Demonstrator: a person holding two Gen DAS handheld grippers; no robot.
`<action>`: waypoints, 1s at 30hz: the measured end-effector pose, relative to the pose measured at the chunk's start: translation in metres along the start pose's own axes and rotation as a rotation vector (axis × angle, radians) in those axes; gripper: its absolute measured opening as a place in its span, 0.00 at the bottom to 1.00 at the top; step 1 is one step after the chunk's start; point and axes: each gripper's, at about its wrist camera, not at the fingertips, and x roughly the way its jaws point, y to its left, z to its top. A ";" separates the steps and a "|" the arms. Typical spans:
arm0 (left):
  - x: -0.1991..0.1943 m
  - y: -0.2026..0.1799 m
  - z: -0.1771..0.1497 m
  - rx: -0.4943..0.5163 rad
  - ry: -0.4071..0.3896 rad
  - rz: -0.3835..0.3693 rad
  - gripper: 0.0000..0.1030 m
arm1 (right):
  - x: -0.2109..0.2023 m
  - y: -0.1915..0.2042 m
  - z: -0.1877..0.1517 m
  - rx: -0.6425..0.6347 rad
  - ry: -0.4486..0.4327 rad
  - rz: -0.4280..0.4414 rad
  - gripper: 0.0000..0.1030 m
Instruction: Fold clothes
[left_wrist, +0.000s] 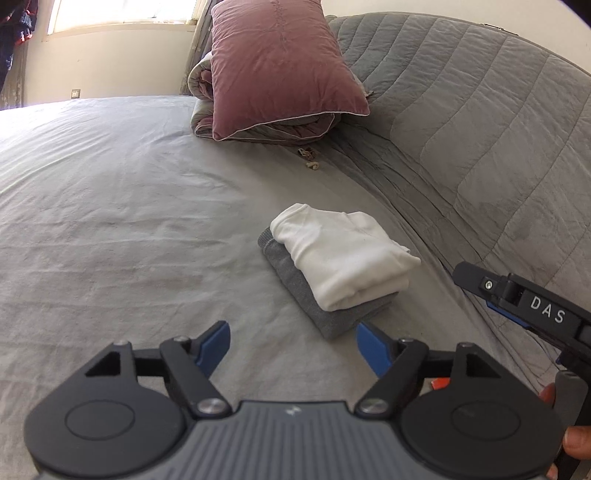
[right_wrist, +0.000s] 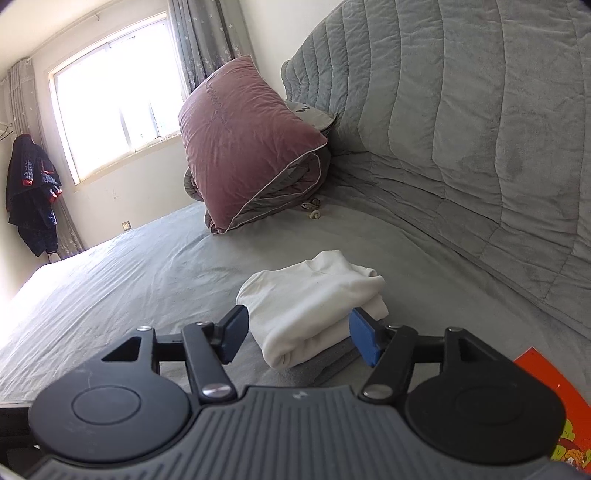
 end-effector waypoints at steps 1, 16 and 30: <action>-0.006 0.001 -0.002 0.010 0.010 0.004 0.83 | -0.007 0.004 -0.001 -0.003 0.002 -0.005 0.67; -0.076 0.036 -0.036 0.099 0.160 0.095 0.99 | -0.078 0.056 -0.025 0.010 0.030 -0.094 1.00; -0.105 0.049 -0.052 0.167 0.152 0.161 0.99 | -0.109 0.086 -0.047 -0.075 0.087 -0.158 1.00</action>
